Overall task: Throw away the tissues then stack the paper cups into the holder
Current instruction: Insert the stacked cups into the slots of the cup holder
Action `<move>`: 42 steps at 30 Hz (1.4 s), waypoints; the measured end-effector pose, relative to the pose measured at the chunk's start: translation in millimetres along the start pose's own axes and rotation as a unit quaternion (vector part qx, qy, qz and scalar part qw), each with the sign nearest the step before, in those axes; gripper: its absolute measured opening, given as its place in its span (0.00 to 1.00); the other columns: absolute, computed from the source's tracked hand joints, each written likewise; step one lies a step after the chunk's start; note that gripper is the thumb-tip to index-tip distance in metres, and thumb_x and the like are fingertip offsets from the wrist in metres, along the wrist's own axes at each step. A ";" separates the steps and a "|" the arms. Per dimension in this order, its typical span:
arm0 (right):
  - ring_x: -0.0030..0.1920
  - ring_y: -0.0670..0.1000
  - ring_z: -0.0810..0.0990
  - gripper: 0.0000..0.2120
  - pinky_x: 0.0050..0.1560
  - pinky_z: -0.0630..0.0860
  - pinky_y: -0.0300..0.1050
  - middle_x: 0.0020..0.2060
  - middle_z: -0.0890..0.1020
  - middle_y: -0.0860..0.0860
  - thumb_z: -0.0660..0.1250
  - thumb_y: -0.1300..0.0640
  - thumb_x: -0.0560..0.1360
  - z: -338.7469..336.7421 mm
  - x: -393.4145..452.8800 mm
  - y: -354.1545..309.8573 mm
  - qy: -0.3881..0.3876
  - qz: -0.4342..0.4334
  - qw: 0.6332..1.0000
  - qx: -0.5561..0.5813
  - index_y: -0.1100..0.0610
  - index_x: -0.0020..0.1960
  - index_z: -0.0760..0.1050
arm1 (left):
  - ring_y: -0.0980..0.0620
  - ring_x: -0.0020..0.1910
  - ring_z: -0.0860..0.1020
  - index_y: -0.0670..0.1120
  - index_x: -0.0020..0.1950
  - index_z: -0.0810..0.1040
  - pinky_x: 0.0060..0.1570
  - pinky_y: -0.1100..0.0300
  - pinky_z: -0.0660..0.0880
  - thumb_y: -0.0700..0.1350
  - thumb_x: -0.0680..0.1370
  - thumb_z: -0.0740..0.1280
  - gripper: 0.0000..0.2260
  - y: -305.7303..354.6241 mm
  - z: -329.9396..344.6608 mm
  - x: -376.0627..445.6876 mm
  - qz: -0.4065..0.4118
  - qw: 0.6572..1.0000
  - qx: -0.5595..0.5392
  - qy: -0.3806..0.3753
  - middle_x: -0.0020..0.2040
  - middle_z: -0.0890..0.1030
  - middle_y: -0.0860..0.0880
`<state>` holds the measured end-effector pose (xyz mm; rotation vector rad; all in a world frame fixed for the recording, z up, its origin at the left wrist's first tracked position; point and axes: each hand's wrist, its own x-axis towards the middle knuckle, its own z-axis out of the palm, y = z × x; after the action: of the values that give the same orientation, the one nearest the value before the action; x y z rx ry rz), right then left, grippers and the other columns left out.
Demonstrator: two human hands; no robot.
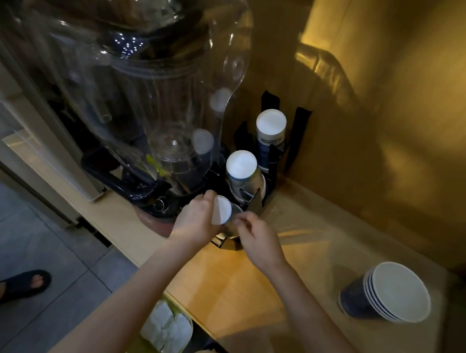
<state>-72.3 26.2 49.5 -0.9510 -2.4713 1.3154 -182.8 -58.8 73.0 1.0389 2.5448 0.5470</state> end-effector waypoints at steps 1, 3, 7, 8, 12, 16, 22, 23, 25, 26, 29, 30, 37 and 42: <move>0.49 0.54 0.79 0.12 0.45 0.73 0.45 0.50 0.82 0.57 0.58 0.56 0.78 -5.2 -1.4 -1.9 0.004 -0.015 1.000 -0.024 0.58 0.57 0.75 | 0.36 0.58 0.74 0.40 0.64 0.66 0.52 0.47 0.72 0.49 0.70 0.72 0.27 -0.6 2.2 -2.1 0.001 1.000 -0.005 0.003 0.60 0.75 0.37; 0.48 0.55 0.80 0.11 0.44 0.75 0.48 0.48 0.83 0.56 0.59 0.57 0.77 -15.6 -5.8 -5.2 0.016 -0.046 0.996 -0.068 0.57 0.55 0.76 | 0.35 0.59 0.74 0.40 0.65 0.65 0.53 0.47 0.72 0.46 0.71 0.71 0.28 -1.2 5.2 -5.1 0.004 1.000 -0.005 0.006 0.61 0.74 0.37; 0.47 0.56 0.79 0.10 0.41 0.73 0.46 0.48 0.82 0.54 0.58 0.56 0.78 -41.6 -18.0 -10.5 0.023 -0.089 0.978 -0.186 0.56 0.54 0.75 | 0.37 0.62 0.71 0.40 0.68 0.63 0.56 0.46 0.73 0.45 0.69 0.72 0.32 8.0 2.9 -7.8 0.024 0.999 0.044 0.017 0.64 0.70 0.38; 0.48 0.56 0.79 0.10 0.43 0.75 0.48 0.48 0.81 0.54 0.58 0.56 0.78 -49.7 -22.3 -11.4 0.020 -0.102 0.973 -0.207 0.57 0.54 0.75 | 0.38 0.62 0.70 0.40 0.69 0.63 0.57 0.46 0.73 0.46 0.70 0.71 0.32 14.4 0.6 -10.0 0.033 0.997 0.061 0.038 0.64 0.70 0.38; 0.46 0.57 0.80 0.08 0.41 0.73 0.47 0.44 0.81 0.54 0.58 0.56 0.77 -86.9 -38.9 -4.9 0.006 -0.106 0.961 -0.254 0.58 0.51 0.74 | 0.39 0.52 0.75 0.41 0.58 0.75 0.44 0.48 0.75 0.47 0.73 0.68 0.16 52.4 -14.7 -25.0 0.098 0.984 0.055 0.140 0.51 0.78 0.40; 0.49 0.60 0.80 0.10 0.46 0.76 0.52 0.47 0.82 0.58 0.60 0.55 0.76 -134.1 -63.1 12.0 0.064 -0.039 0.959 -0.273 0.59 0.52 0.76 | 0.43 0.45 0.78 0.45 0.51 0.77 0.38 0.53 0.74 0.47 0.74 0.65 0.09 95.1 -15.4 -33.2 0.200 0.974 0.019 0.101 0.45 0.81 0.45; 0.46 0.58 0.81 0.08 0.47 0.78 0.58 0.45 0.83 0.57 0.62 0.56 0.75 -173.9 -126.1 66.6 0.272 0.090 0.924 -0.253 0.56 0.52 0.77 | 0.49 0.52 0.77 0.47 0.58 0.75 0.47 0.54 0.77 0.47 0.76 0.63 0.12 151.1 33.0 -37.5 0.301 0.953 0.035 -0.010 0.54 0.79 0.48; 0.47 0.57 0.81 0.08 0.48 0.78 0.57 0.47 0.83 0.56 0.62 0.57 0.76 -174.5 -135.2 79.5 0.296 0.117 0.917 -0.240 0.55 0.53 0.76 | 0.48 0.55 0.76 0.47 0.60 0.73 0.51 0.52 0.77 0.47 0.75 0.64 0.14 159.3 43.1 -37.5 0.307 0.950 0.044 -0.036 0.57 0.77 0.47; 0.50 0.55 0.80 0.09 0.50 0.79 0.56 0.51 0.81 0.55 0.61 0.59 0.76 -173.5 -151.0 104.5 0.333 0.173 0.902 -0.215 0.55 0.55 0.74 | 0.45 0.62 0.72 0.46 0.66 0.68 0.58 0.49 0.74 0.47 0.75 0.65 0.21 175.8 64.4 -38.7 0.321 0.940 0.062 -0.096 0.64 0.72 0.45; 0.52 0.55 0.79 0.11 0.51 0.79 0.56 0.54 0.80 0.55 0.61 0.60 0.76 -171.5 -156.8 115.0 0.339 0.200 0.896 -0.206 0.56 0.57 0.73 | 0.44 0.66 0.68 0.46 0.69 0.64 0.62 0.49 0.71 0.47 0.74 0.65 0.24 182.9 74.5 -39.4 0.329 0.933 0.078 -0.124 0.67 0.69 0.45; 0.62 0.55 0.74 0.18 0.60 0.74 0.52 0.63 0.75 0.54 0.61 0.60 0.75 -157.6 -167.8 141.1 0.298 0.279 0.896 -0.175 0.55 0.65 0.68 | 0.43 0.74 0.55 0.44 0.73 0.52 0.70 0.48 0.61 0.50 0.72 0.67 0.35 199.4 101.1 -41.2 0.346 0.908 0.149 -0.184 0.74 0.58 0.43; 0.65 0.54 0.72 0.21 0.62 0.71 0.50 0.66 0.72 0.54 0.62 0.60 0.75 -152.4 -169.7 147.8 0.275 0.290 0.901 -0.170 0.55 0.68 0.65 | 0.43 0.74 0.53 0.44 0.74 0.49 0.71 0.47 0.59 0.51 0.71 0.69 0.40 203.1 109.0 -41.4 0.347 0.903 0.157 -0.200 0.75 0.55 0.43; 0.63 0.57 0.73 0.23 0.62 0.72 0.51 0.61 0.76 0.57 0.66 0.53 0.71 -116.3 -162.6 179.6 0.135 0.283 0.944 -0.105 0.57 0.64 0.67 | 0.41 0.71 0.62 0.47 0.75 0.44 0.65 0.45 0.67 0.58 0.62 0.75 0.53 220.1 142.0 -44.4 0.312 0.913 0.110 -0.238 0.75 0.54 0.43; 0.45 0.53 0.79 0.09 0.47 0.73 0.45 0.43 0.80 0.53 0.66 0.62 0.71 -111.3 -147.8 180.7 0.214 0.337 0.902 0.163 0.59 0.51 0.74 | 0.40 0.62 0.71 0.47 0.72 0.53 0.54 0.48 0.73 0.55 0.61 0.76 0.47 225.7 138.0 -39.4 0.303 0.927 0.074 -0.206 0.66 0.65 0.44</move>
<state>172.8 83.6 -9.5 -1.8510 -1.5695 1.4185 37.9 92.1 65.0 1.7984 1.8975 0.2379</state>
